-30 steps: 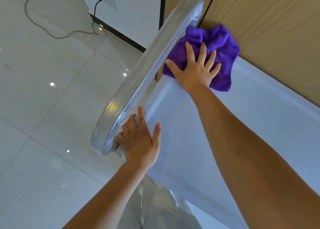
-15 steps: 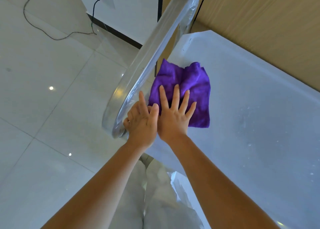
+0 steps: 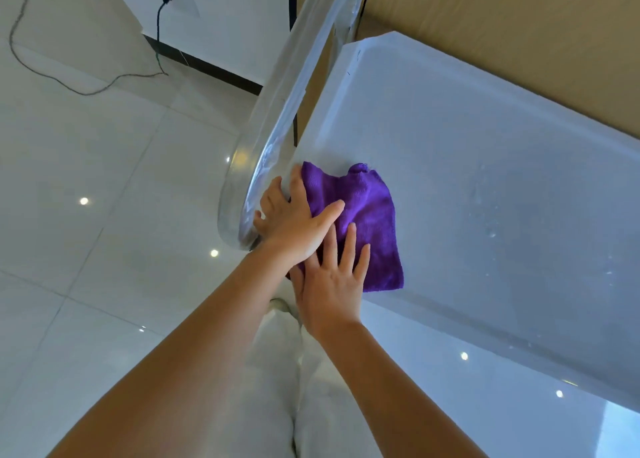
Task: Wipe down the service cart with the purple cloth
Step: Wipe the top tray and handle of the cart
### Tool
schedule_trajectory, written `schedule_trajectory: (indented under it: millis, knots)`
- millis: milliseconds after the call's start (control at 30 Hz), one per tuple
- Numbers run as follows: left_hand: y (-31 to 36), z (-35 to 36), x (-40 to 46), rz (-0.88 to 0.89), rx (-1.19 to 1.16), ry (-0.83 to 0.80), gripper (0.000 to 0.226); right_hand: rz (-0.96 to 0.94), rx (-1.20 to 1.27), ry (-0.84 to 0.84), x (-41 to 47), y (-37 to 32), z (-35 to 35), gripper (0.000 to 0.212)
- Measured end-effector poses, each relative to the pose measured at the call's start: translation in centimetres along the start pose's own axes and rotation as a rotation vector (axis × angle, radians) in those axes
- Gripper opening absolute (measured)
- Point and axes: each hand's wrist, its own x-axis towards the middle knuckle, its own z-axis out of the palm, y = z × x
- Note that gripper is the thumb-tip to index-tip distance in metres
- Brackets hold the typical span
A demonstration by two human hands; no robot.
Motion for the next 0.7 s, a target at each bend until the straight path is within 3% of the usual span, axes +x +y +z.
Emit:
schedule_trajectory:
  millis: [200,300,400,533,700]
  knots:
    - [-0.7,1.5,-0.7,0.120,0.184,0.121,0.083,-0.075,-0.091,0.021,-2.6,4.7,0.6,0.055]
    - [-1.1,2.2,-0.6,0.162,0.243,0.162,0.080,-0.029,-0.070,0.019,-3.8,7.1,0.5,0.054]
    - [-2.2,2.8,-0.8,0.331,0.302,0.210,0.077,0.063,-0.052,-0.003,-5.1,9.5,0.2,0.056]
    - [-2.7,3.3,-0.7,0.475,0.286,0.240,0.067,0.133,-0.041,-0.035,-5.9,11.3,-0.5,0.058]
    - [-2.3,3.7,-0.8,0.521,0.204,0.237,0.063,0.005,-0.145,-0.059,-3.9,10.3,-0.9,0.056]
